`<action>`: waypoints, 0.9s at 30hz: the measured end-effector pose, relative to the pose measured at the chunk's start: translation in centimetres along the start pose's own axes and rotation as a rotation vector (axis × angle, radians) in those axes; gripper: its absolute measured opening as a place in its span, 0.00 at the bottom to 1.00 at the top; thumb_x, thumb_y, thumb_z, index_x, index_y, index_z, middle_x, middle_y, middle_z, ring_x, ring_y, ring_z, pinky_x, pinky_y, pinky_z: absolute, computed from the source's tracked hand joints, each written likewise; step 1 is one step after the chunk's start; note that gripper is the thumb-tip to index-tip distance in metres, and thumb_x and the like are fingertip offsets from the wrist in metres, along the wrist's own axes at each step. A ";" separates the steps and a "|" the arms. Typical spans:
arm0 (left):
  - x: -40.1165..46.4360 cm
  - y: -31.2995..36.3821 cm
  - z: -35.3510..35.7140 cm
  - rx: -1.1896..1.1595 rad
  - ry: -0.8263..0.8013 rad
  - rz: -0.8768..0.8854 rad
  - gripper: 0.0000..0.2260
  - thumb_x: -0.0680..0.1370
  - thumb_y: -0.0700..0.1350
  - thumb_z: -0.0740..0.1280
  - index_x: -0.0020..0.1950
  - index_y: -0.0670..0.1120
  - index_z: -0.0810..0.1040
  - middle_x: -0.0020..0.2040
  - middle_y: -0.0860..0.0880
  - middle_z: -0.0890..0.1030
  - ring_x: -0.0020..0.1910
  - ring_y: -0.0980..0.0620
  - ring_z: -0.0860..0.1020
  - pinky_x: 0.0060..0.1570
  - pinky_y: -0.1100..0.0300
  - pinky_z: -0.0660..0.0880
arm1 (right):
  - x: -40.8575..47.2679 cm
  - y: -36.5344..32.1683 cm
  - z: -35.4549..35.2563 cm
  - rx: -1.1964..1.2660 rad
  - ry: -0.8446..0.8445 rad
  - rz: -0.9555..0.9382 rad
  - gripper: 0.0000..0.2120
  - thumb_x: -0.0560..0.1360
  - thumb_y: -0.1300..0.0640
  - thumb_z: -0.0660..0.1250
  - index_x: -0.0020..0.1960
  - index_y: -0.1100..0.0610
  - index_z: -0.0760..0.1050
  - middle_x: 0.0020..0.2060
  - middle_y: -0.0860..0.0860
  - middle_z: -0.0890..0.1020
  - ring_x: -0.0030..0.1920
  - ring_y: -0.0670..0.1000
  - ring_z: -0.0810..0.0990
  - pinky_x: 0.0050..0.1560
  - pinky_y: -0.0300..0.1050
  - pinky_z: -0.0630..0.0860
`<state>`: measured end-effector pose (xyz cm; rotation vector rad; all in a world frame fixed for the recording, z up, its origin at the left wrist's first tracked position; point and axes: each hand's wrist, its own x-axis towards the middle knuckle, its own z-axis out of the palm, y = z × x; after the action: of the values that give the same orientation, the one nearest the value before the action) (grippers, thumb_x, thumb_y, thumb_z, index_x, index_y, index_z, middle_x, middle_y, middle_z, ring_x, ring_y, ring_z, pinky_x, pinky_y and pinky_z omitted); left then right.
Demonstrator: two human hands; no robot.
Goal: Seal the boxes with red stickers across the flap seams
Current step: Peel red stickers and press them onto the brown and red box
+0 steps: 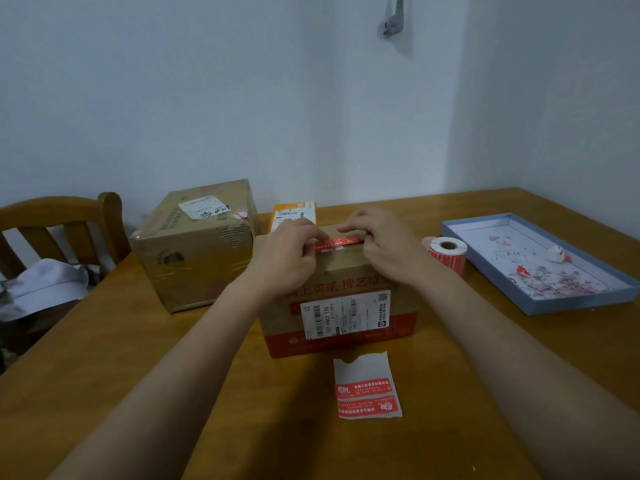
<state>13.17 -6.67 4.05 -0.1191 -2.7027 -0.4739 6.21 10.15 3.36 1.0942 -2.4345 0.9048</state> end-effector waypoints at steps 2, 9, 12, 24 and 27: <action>-0.4 0.0 0.2 0.064 0.002 0.030 0.17 0.80 0.37 0.58 0.65 0.48 0.77 0.64 0.52 0.75 0.64 0.52 0.68 0.52 0.62 0.60 | -0.2 -0.2 0.3 -0.035 -0.033 -0.018 0.22 0.74 0.71 0.55 0.60 0.59 0.80 0.51 0.52 0.77 0.55 0.50 0.72 0.55 0.43 0.69; -1.1 -0.3 0.6 0.083 0.027 0.035 0.19 0.80 0.36 0.57 0.66 0.50 0.77 0.63 0.53 0.74 0.64 0.53 0.67 0.52 0.64 0.58 | -0.9 0.2 0.1 -0.109 -0.014 0.005 0.21 0.75 0.70 0.55 0.60 0.57 0.80 0.49 0.51 0.75 0.54 0.53 0.72 0.54 0.49 0.70; -1.4 -0.2 0.8 0.097 0.070 0.046 0.20 0.79 0.36 0.59 0.65 0.52 0.78 0.58 0.51 0.72 0.59 0.52 0.68 0.51 0.61 0.65 | -1.1 0.4 0.3 -0.103 0.007 -0.011 0.21 0.76 0.69 0.55 0.60 0.56 0.80 0.46 0.49 0.73 0.53 0.53 0.70 0.53 0.50 0.71; -0.7 0.0 0.7 0.137 -0.013 0.034 0.22 0.78 0.35 0.58 0.66 0.53 0.78 0.53 0.54 0.71 0.54 0.53 0.66 0.46 0.60 0.62 | -0.9 0.5 0.6 -0.156 -0.042 -0.044 0.21 0.72 0.70 0.58 0.56 0.55 0.83 0.45 0.48 0.76 0.51 0.49 0.67 0.55 0.49 0.66; -0.6 0.0 0.6 0.106 -0.035 0.043 0.22 0.77 0.33 0.59 0.65 0.52 0.78 0.53 0.55 0.71 0.56 0.54 0.67 0.47 0.62 0.62 | -0.6 0.4 0.5 -0.126 -0.046 -0.017 0.21 0.72 0.71 0.57 0.56 0.57 0.83 0.46 0.48 0.76 0.50 0.48 0.68 0.54 0.50 0.68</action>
<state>13.48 -6.46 3.30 -0.1570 -2.7467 -0.3184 6.35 10.38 2.52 1.0999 -2.4774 0.7179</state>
